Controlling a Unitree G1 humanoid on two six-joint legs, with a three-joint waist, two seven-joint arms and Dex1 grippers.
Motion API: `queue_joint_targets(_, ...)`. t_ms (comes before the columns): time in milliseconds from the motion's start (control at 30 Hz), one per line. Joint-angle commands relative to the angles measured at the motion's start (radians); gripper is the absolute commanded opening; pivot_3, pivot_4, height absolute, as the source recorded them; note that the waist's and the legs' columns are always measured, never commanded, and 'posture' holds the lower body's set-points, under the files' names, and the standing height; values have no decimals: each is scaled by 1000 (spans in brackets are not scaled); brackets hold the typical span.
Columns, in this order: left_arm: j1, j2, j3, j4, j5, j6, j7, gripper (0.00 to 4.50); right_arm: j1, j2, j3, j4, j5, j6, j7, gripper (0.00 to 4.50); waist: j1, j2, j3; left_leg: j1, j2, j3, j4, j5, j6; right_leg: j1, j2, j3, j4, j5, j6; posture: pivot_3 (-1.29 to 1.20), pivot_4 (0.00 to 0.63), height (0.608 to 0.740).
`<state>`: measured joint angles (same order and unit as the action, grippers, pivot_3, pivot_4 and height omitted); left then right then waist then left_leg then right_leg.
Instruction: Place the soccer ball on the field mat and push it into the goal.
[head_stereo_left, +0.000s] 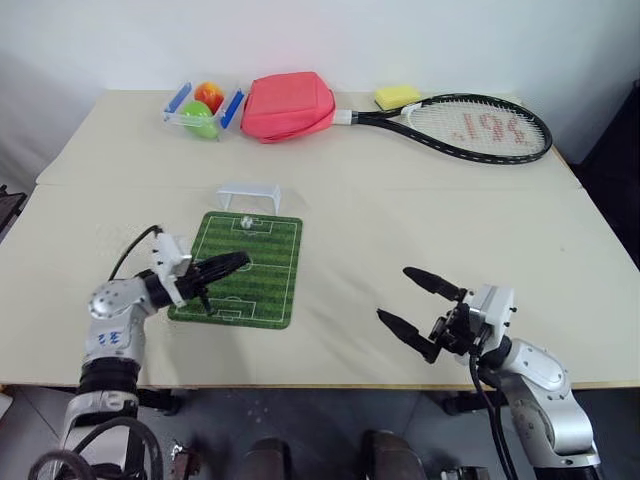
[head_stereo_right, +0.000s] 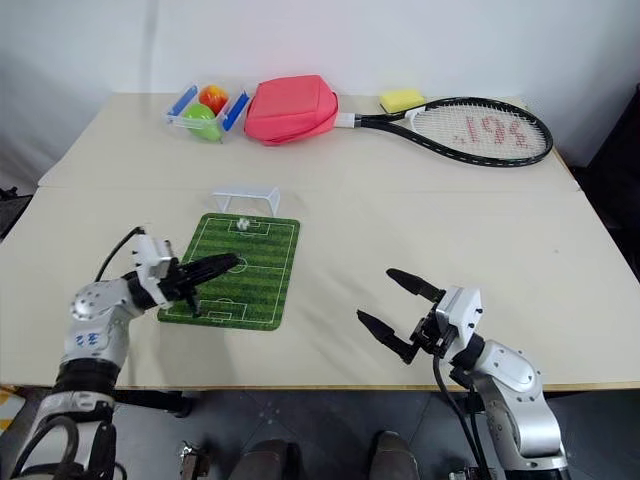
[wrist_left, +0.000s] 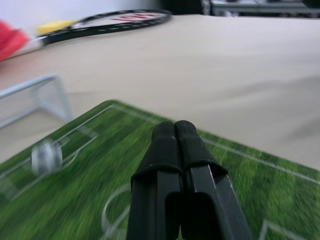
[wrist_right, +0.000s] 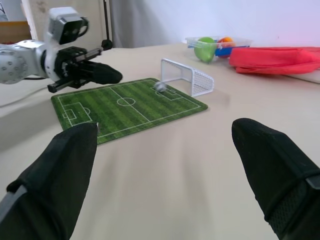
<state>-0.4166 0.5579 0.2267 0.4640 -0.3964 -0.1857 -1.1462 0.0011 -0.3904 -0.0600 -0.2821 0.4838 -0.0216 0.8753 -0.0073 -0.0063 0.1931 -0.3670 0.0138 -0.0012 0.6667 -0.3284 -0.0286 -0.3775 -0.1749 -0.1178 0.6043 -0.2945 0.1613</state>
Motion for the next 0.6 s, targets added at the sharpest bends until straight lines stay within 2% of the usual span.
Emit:
queue_joint_targets(33,155,44,104,-226,-92,73,50,10,-46,52,-17,14,-5,-39,-70,4500,-2,0,0,0,0,0,0,0,0,0,0,0,0,0,0,0,150,740)
queue_joint_targets(167,357,54,255,-374,-139,143,180,10,-91,84,-28,78,-40,-75,-116,4500,4,0,0,1,0,0,1,0,0,0,0,1,1,0,0,0,150,740)
queue_joint_targets(333,515,4,419,-472,-164,206,392,10,-120,92,-19,144,-73,-128,-118,4500,10,0,0,1,0,0,0,-1,0,0,0,2,0,0,-1,0,150,740)
queue_joint_targets(467,584,-40,440,-538,-116,233,516,10,-143,92,-17,185,-76,-151,-106,4500,8,0,0,1,0,1,0,-1,0,0,0,2,0,0,-1,0,150,740)
queue_joint_targets(600,585,-83,431,-598,-111,229,599,10,-165,85,-15,220,-72,-163,-83,4500,8,0,0,1,1,1,0,-1,0,0,0,2,0,0,-1,0,150,740)
